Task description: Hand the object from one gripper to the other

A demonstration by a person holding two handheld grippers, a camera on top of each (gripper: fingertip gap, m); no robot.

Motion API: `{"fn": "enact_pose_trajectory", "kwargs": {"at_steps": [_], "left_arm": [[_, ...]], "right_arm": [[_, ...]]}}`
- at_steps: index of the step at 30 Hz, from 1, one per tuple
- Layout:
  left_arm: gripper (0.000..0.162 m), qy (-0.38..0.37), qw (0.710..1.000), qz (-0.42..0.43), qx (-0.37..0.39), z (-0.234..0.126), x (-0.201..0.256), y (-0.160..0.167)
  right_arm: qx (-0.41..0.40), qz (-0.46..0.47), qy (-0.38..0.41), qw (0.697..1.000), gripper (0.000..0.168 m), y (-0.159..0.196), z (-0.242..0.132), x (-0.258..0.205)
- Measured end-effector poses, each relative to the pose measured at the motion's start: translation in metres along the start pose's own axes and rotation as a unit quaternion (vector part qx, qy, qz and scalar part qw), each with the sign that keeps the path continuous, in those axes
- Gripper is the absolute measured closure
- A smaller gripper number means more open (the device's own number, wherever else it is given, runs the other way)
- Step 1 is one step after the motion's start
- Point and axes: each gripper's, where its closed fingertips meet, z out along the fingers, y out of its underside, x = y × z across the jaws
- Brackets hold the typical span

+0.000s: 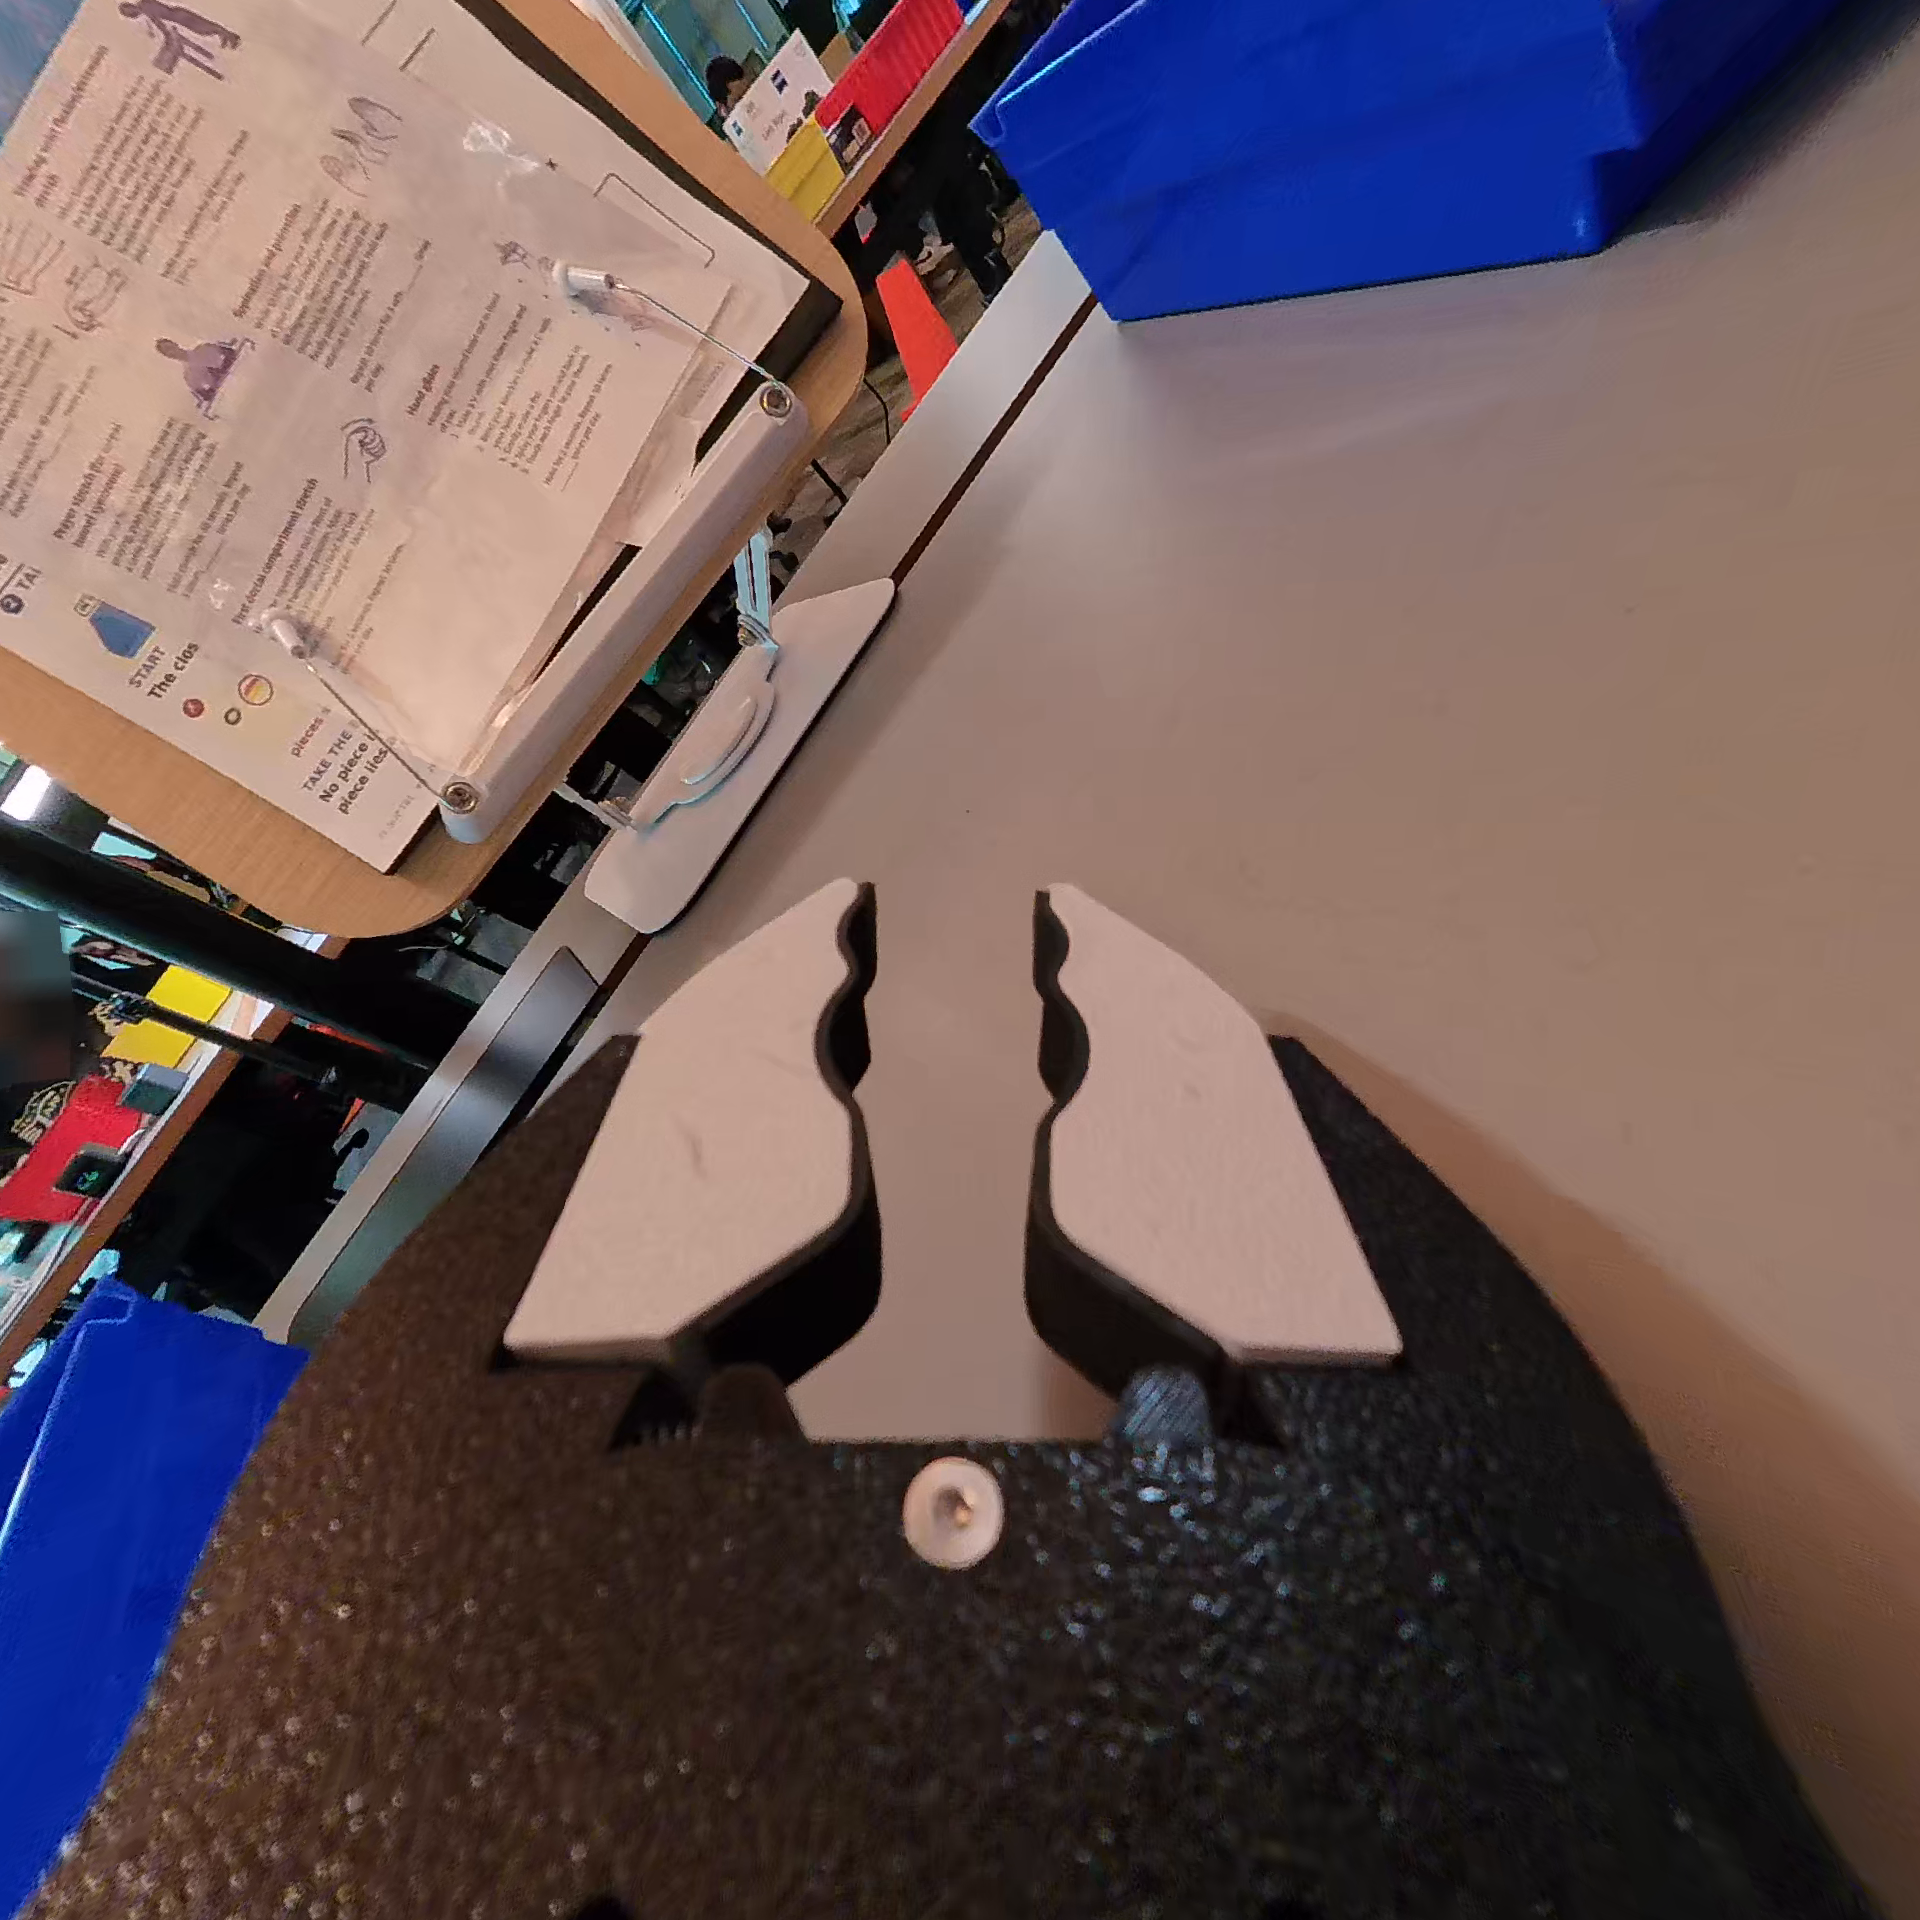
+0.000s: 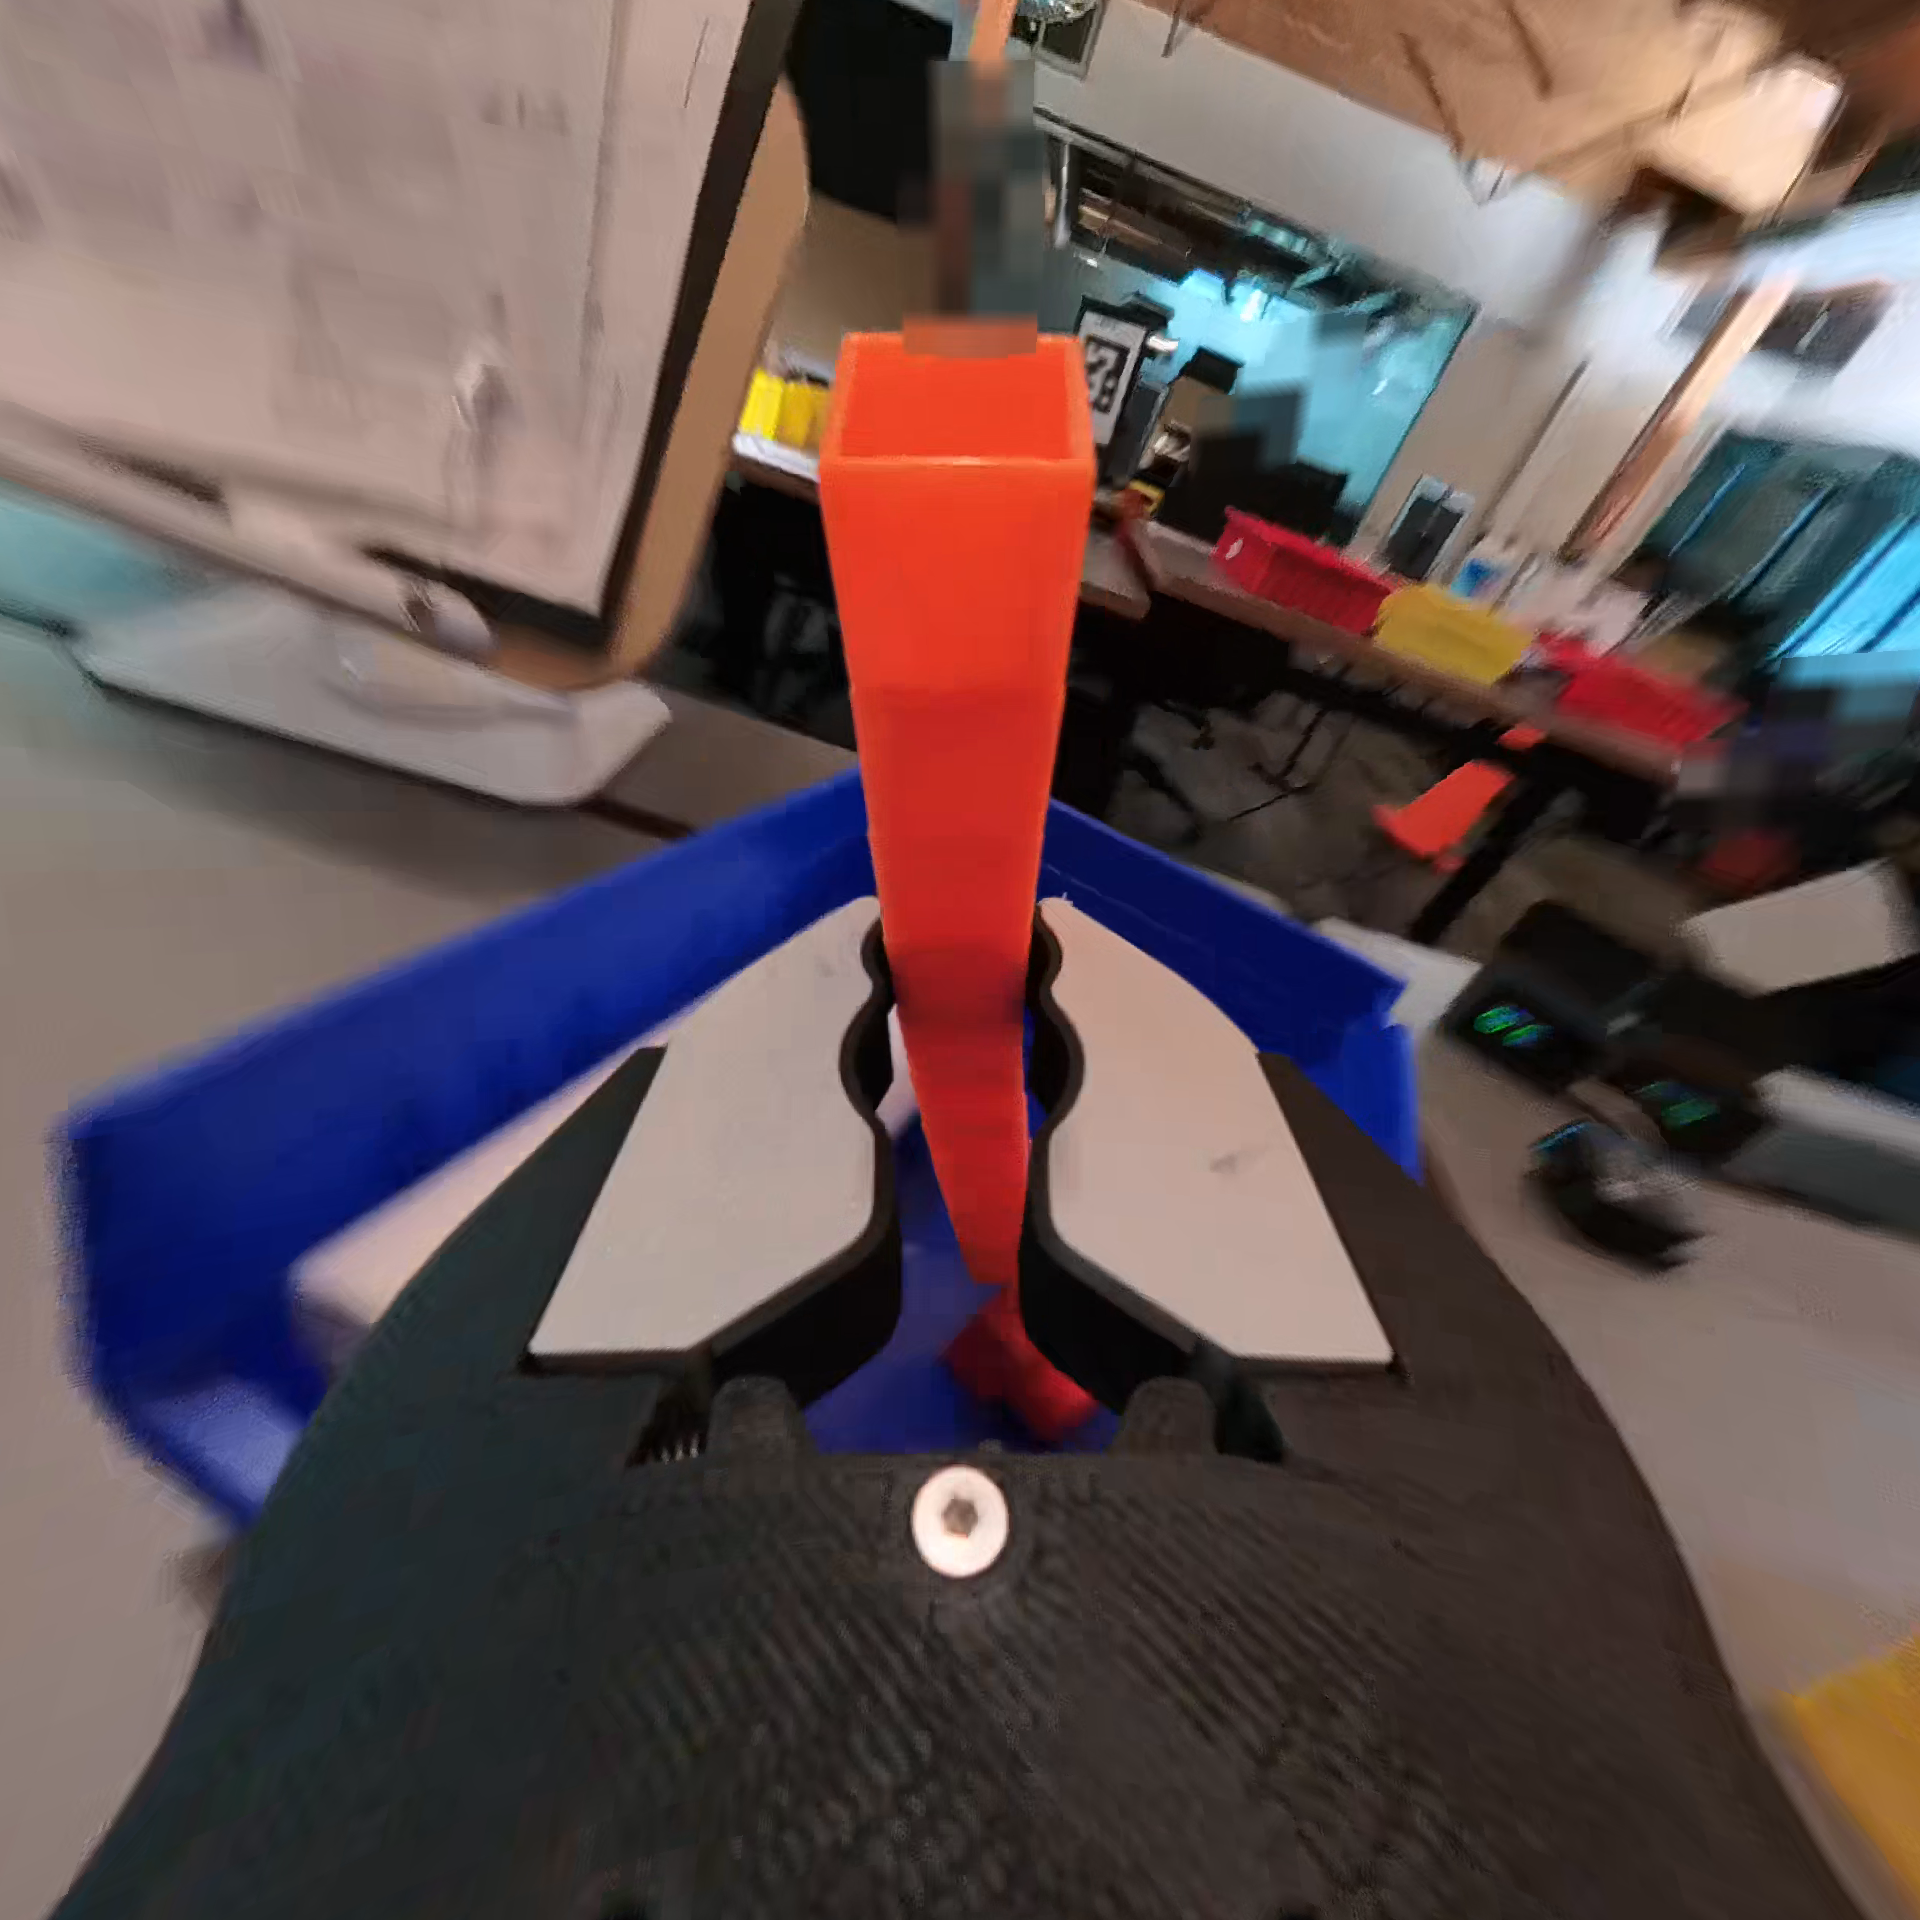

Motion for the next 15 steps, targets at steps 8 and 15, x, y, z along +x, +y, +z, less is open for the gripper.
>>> {"fn": "enact_pose_trajectory", "kwargs": {"at_steps": [8,15], "left_arm": [[0.135,0.006,1.000,0.001,-0.009,0.003,0.002,0.005],[0.135,0.010,1.000,0.005,-0.015,0.004,0.003,0.008]], "right_arm": [[-0.171,0.141,-0.099,0.970,0.146,0.026,-0.015,-0.014],[-0.306,0.153,-0.110,0.933,0.146,0.059,0.030,-0.014]]}}
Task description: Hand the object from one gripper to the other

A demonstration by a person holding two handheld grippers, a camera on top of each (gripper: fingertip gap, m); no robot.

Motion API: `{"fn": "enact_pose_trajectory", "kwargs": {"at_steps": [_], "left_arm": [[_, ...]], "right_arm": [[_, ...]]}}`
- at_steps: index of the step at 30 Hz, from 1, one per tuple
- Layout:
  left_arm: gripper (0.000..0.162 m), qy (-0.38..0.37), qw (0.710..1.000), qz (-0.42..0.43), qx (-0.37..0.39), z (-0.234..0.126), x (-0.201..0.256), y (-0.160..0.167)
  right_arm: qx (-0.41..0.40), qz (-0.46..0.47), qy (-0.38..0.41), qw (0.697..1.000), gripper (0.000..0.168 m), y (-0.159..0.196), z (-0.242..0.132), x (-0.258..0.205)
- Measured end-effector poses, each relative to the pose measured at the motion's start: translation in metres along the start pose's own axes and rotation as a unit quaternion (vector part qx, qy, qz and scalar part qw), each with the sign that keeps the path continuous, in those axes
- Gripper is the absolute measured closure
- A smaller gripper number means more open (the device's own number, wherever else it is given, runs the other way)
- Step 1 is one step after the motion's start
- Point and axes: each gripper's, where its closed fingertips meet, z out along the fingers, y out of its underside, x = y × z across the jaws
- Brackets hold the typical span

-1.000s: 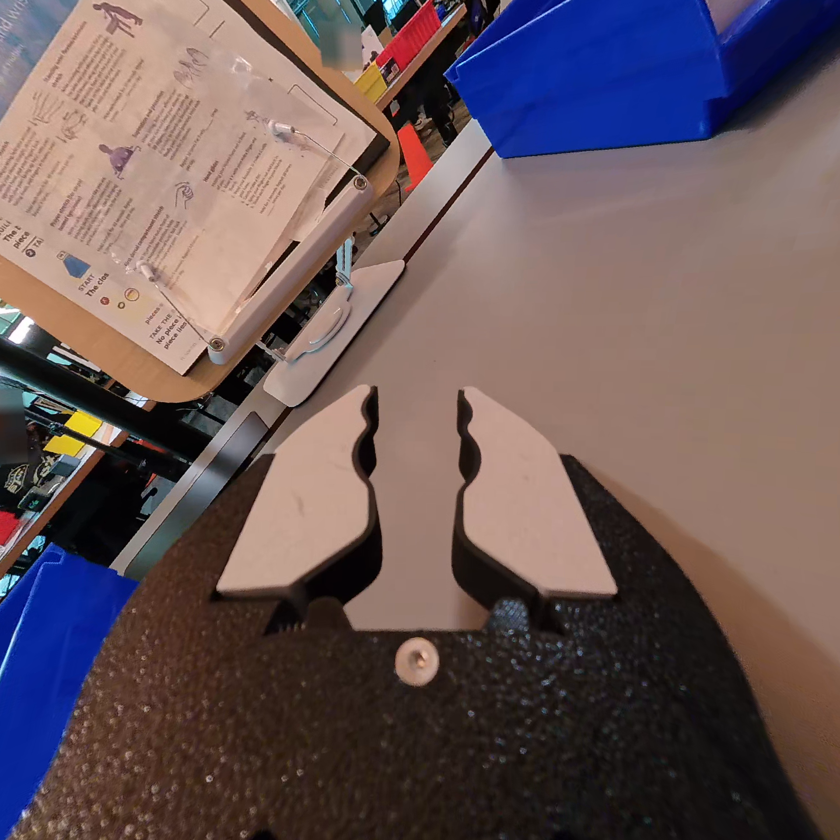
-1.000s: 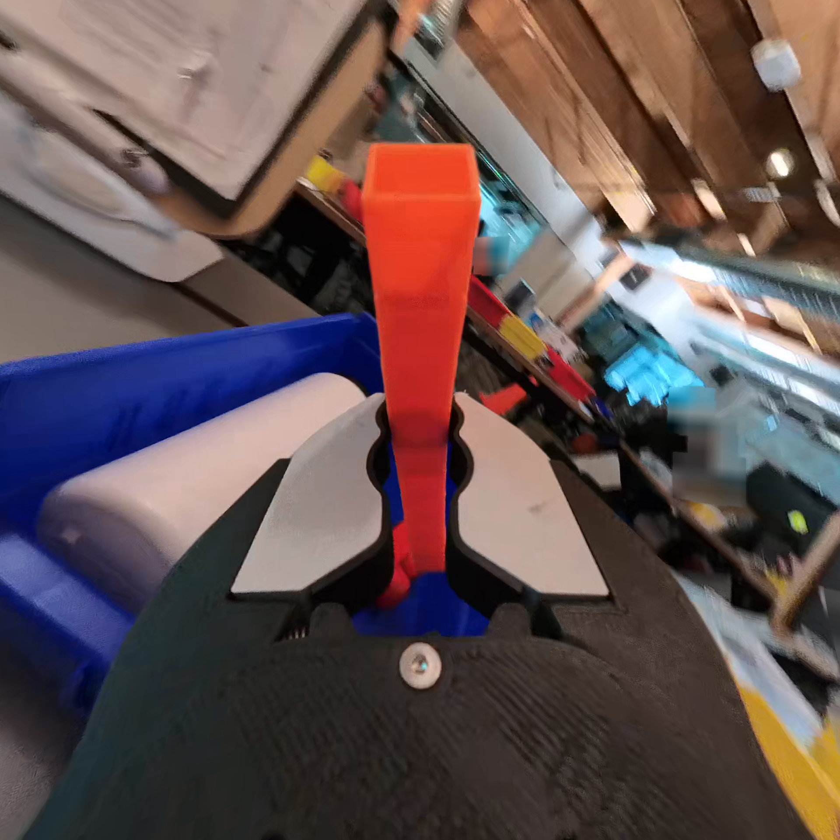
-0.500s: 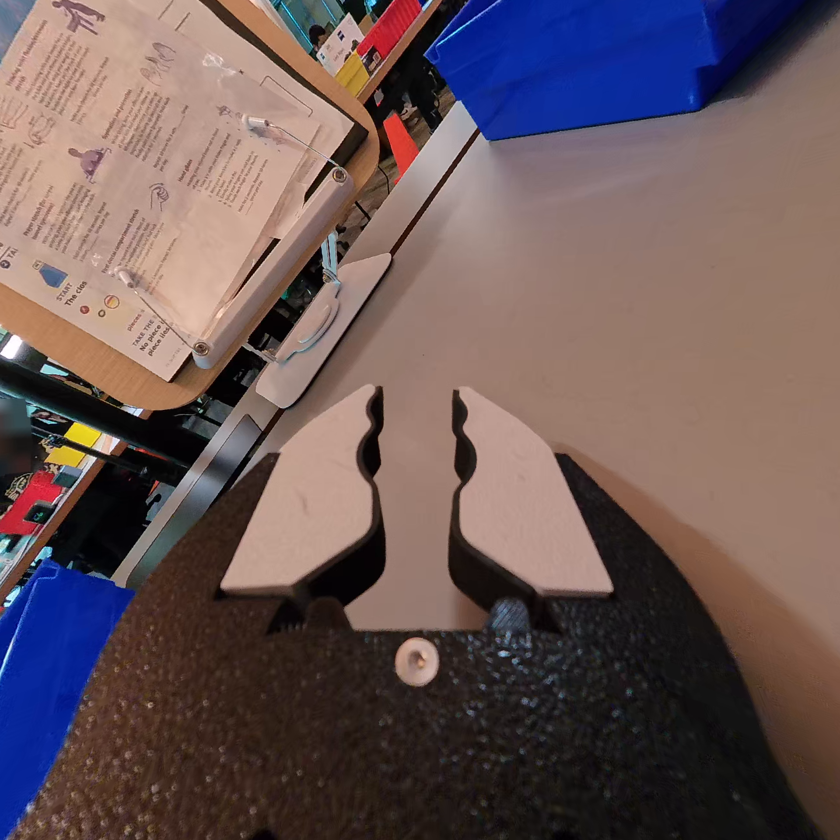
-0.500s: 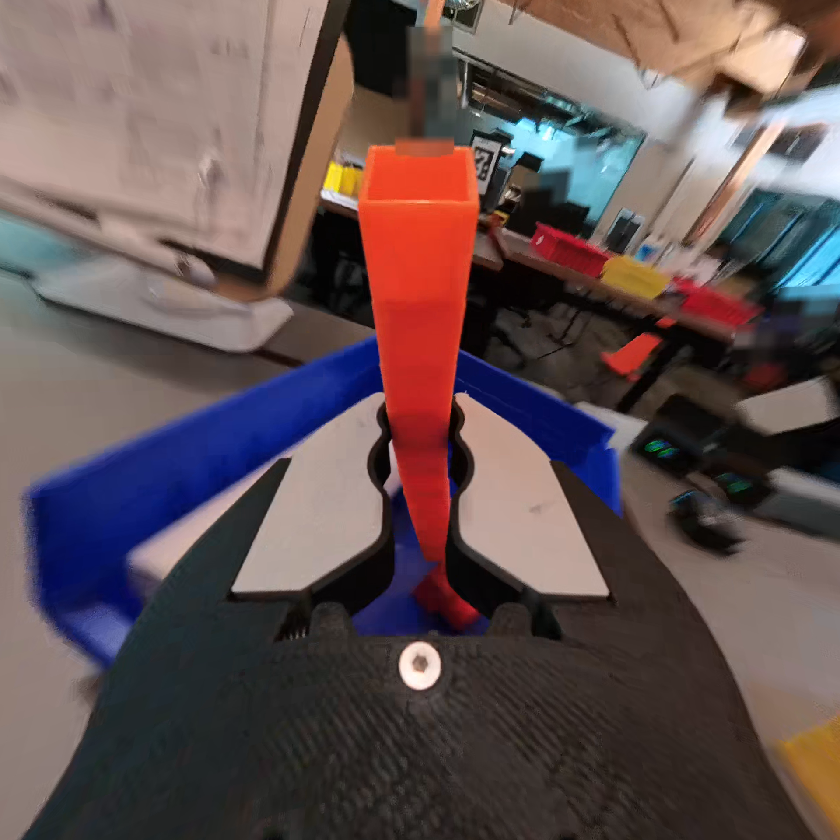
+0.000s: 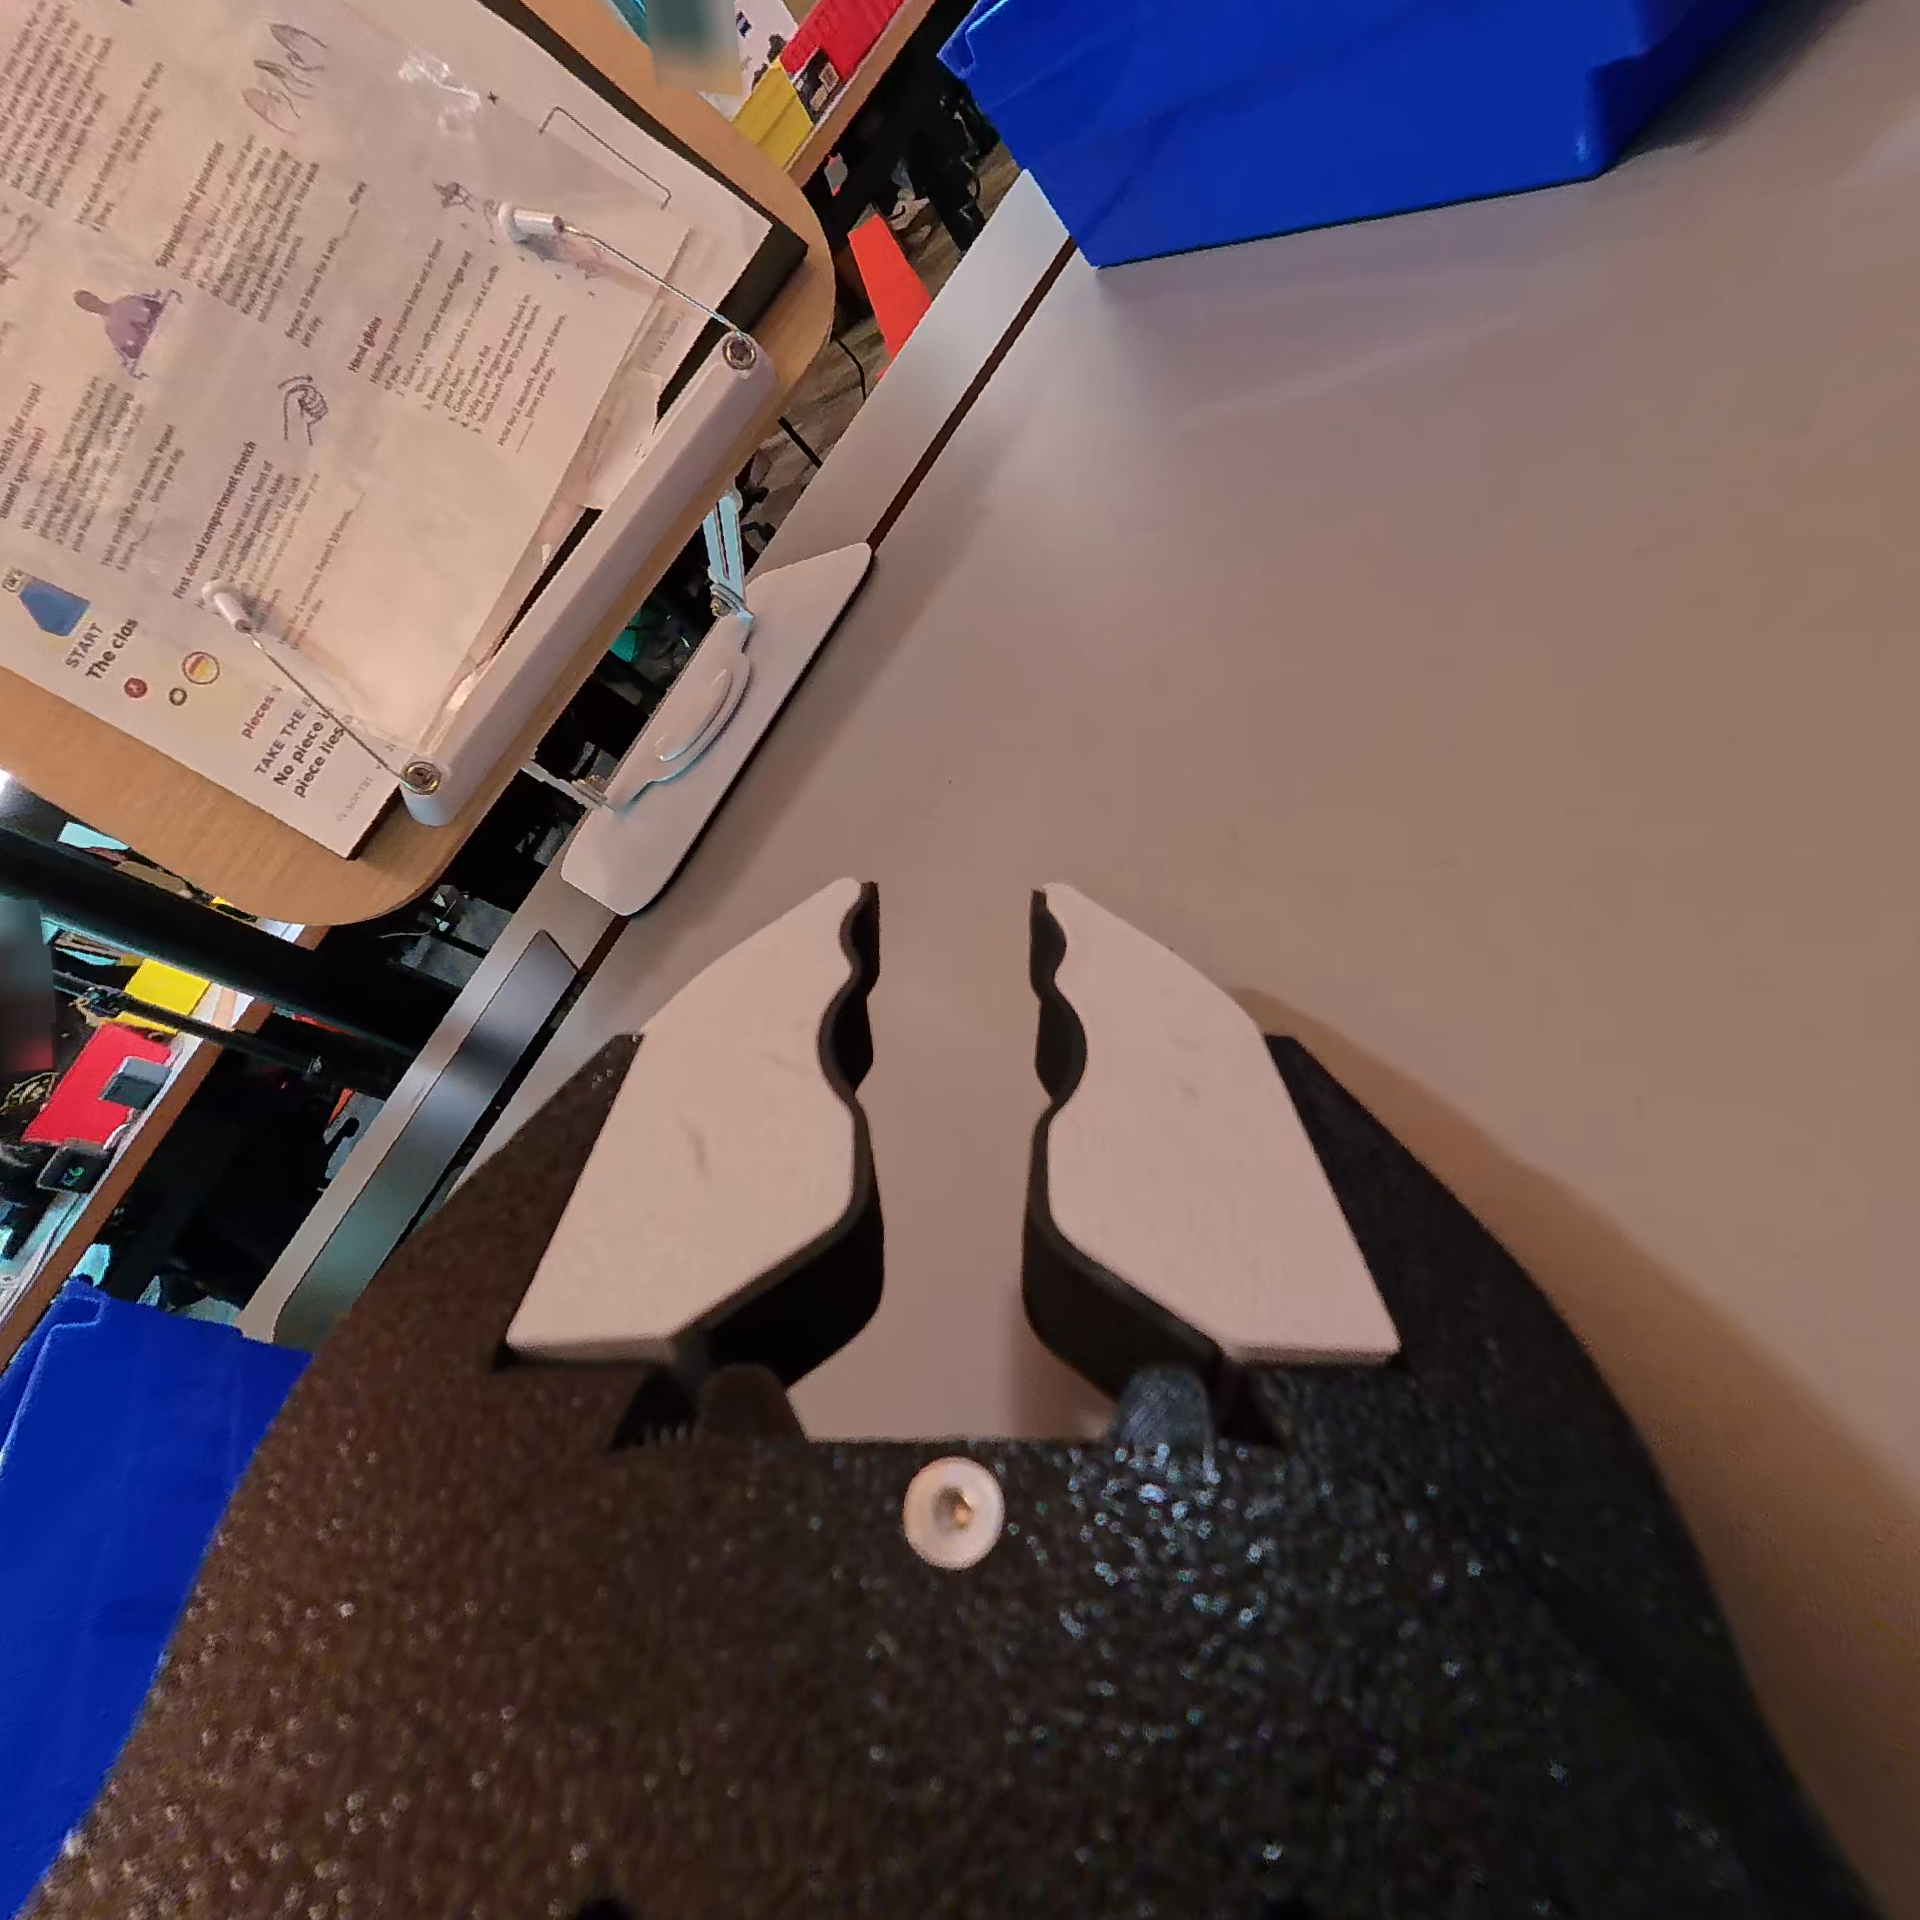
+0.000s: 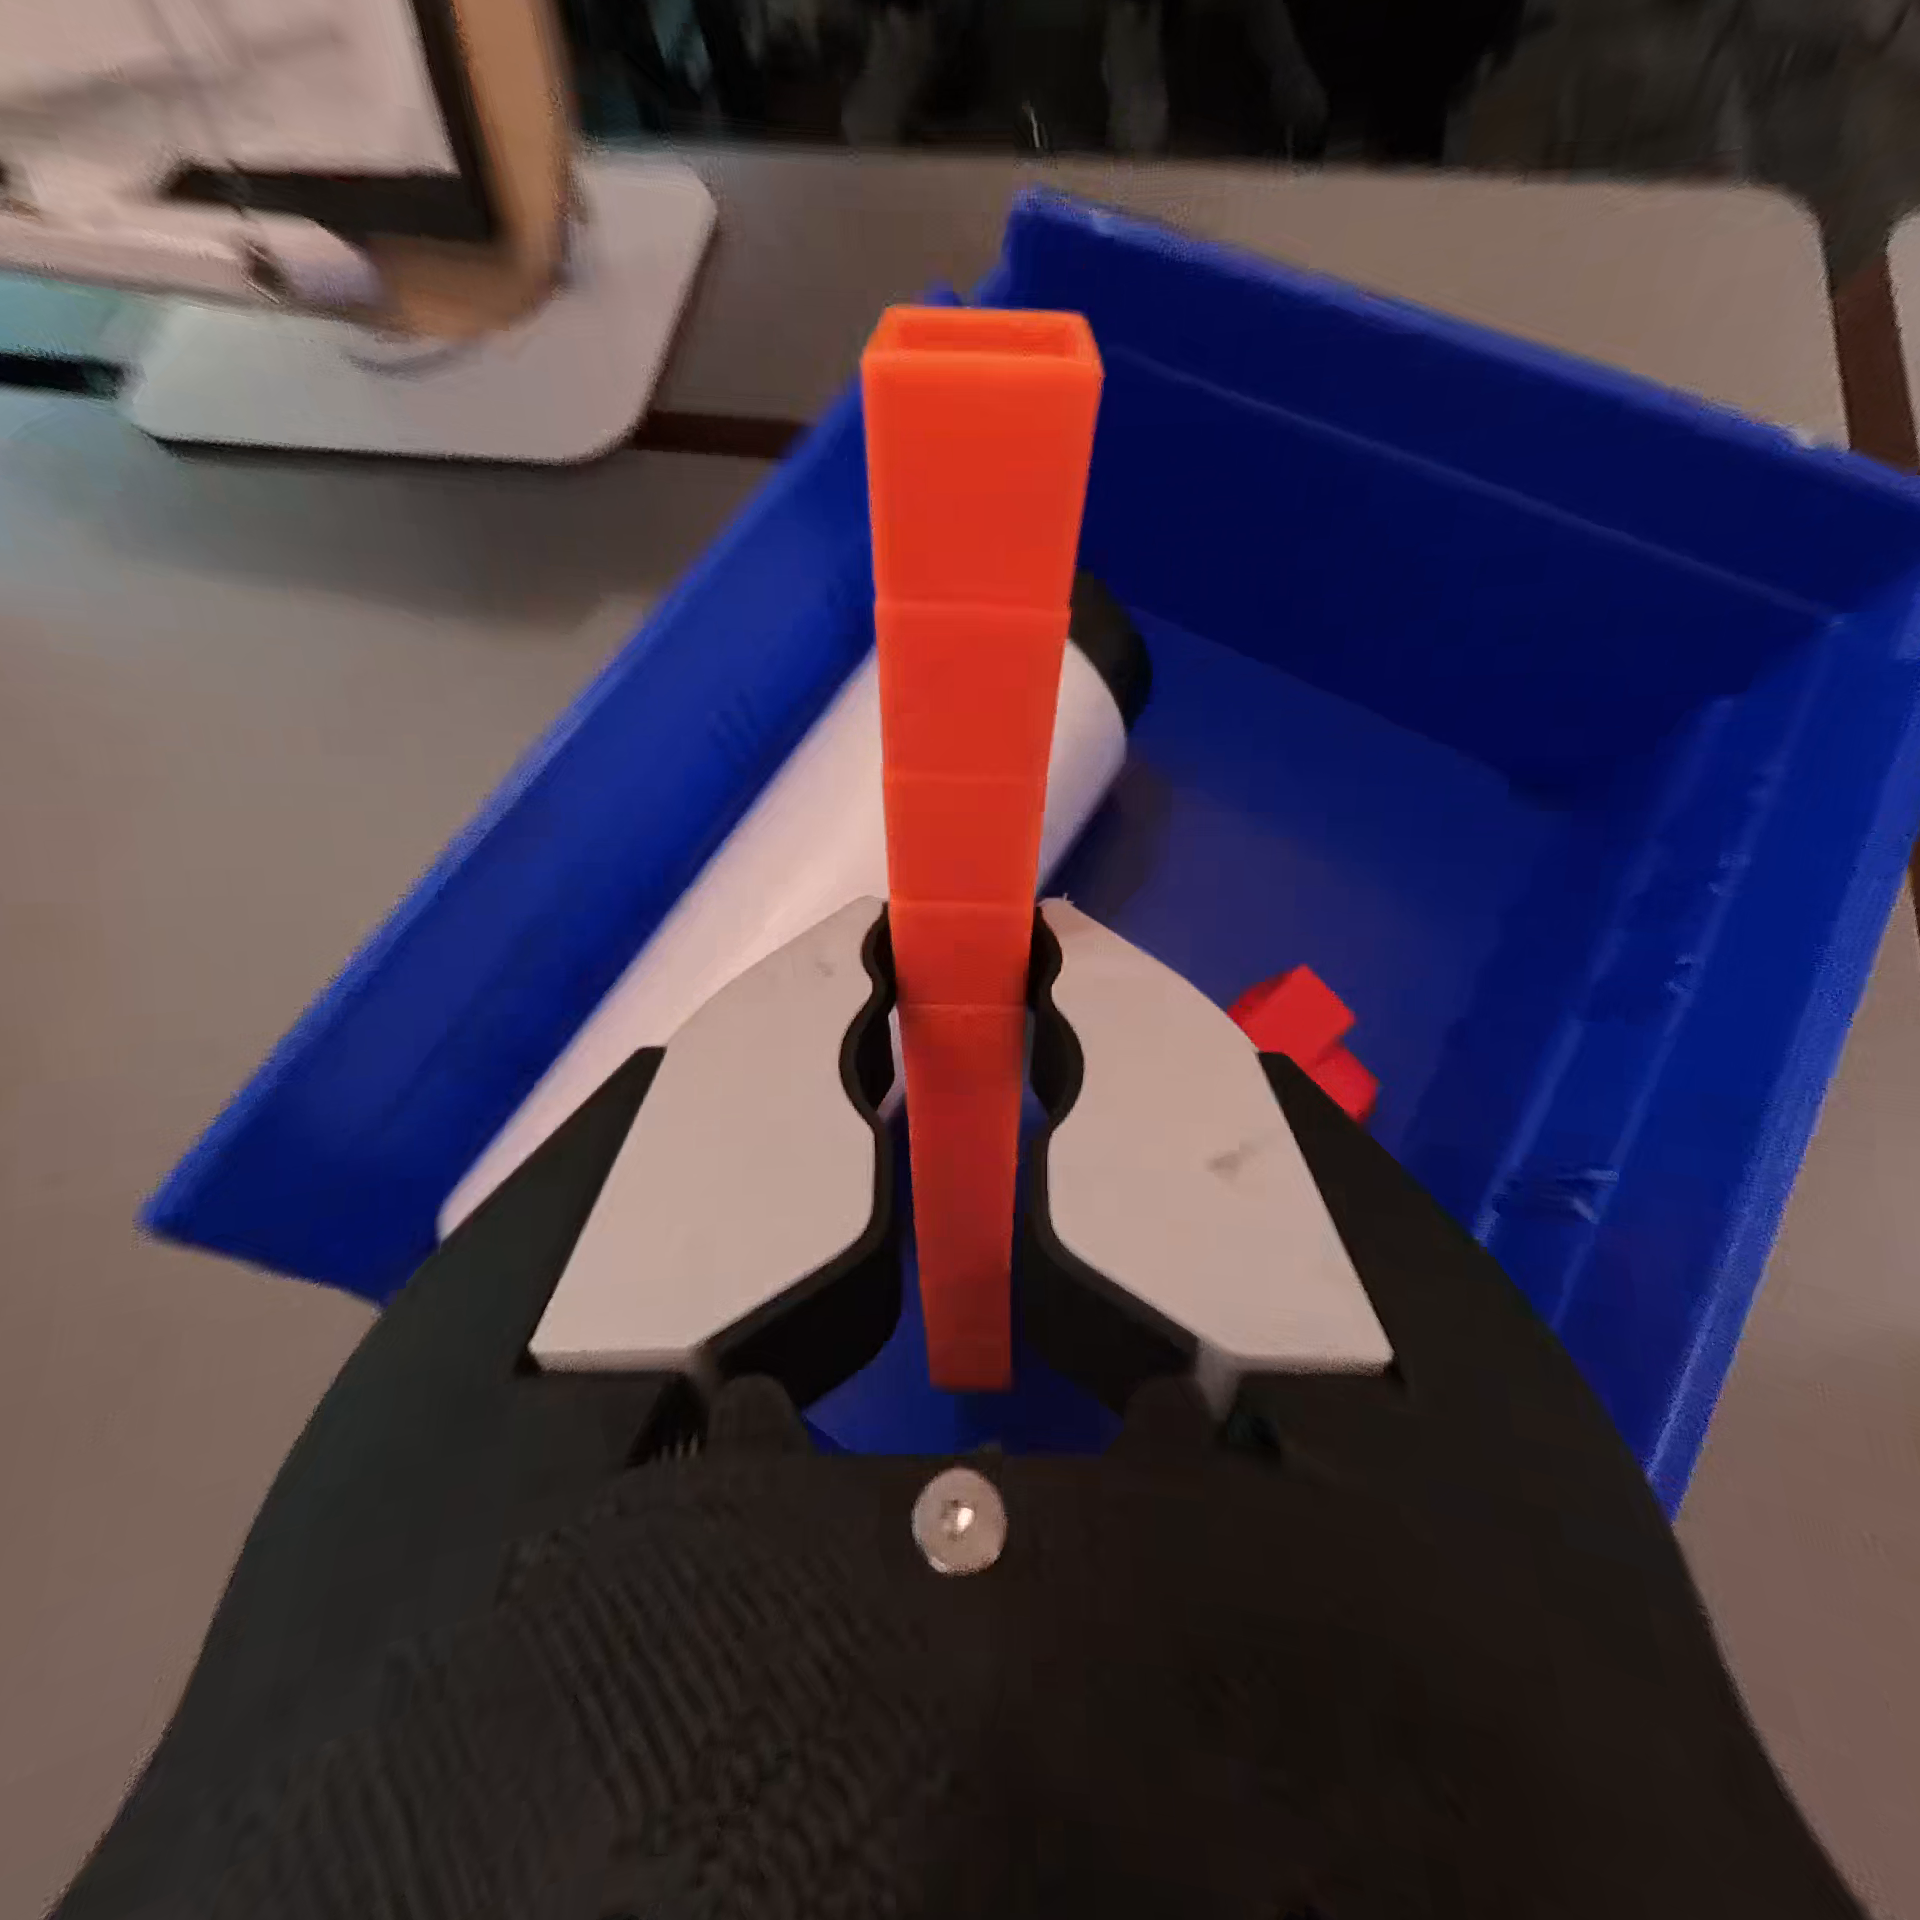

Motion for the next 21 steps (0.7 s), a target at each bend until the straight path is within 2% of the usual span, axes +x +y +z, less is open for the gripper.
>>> {"fn": "enact_pose_trajectory", "kwargs": {"at_steps": [2,6,9,11,14,15,17,21], "left_arm": [[0.135,-0.002,1.000,0.000,-0.001,0.000,-0.001,0.001],[0.135,-0.005,1.000,-0.006,-0.003,-0.001,-0.004,0.003],[0.135,-0.005,1.000,-0.005,-0.006,0.000,-0.004,0.003],[0.135,-0.006,1.000,0.001,-0.008,0.000,-0.003,0.003],[0.135,-0.013,1.000,0.001,-0.007,-0.002,-0.005,0.001],[0.135,-0.016,1.000,-0.008,-0.003,-0.003,-0.008,0.000],[0.133,-0.023,0.999,-0.042,0.011,-0.006,-0.015,-0.004],[0.131,-0.043,0.989,-0.133,0.055,-0.022,-0.041,-0.015]], "right_arm": [[-0.050,0.001,0.035,0.998,0.146,0.013,0.014,0.016],[-0.046,-0.010,0.081,0.996,0.146,0.022,0.031,0.029],[-0.009,-0.011,0.094,0.995,0.132,0.010,0.025,0.031],[0.006,-0.016,0.097,0.995,0.116,0.004,0.020,0.031],[0.045,-0.072,0.125,0.989,0.103,-0.015,0.002,0.021],[0.075,-0.094,0.135,0.984,0.093,-0.026,-0.006,0.011],[0.146,-0.127,0.109,0.975,0.089,-0.042,-0.022,-0.028],[0.344,-0.126,-0.027,0.930,0.086,-0.049,-0.056,-0.140]]}}
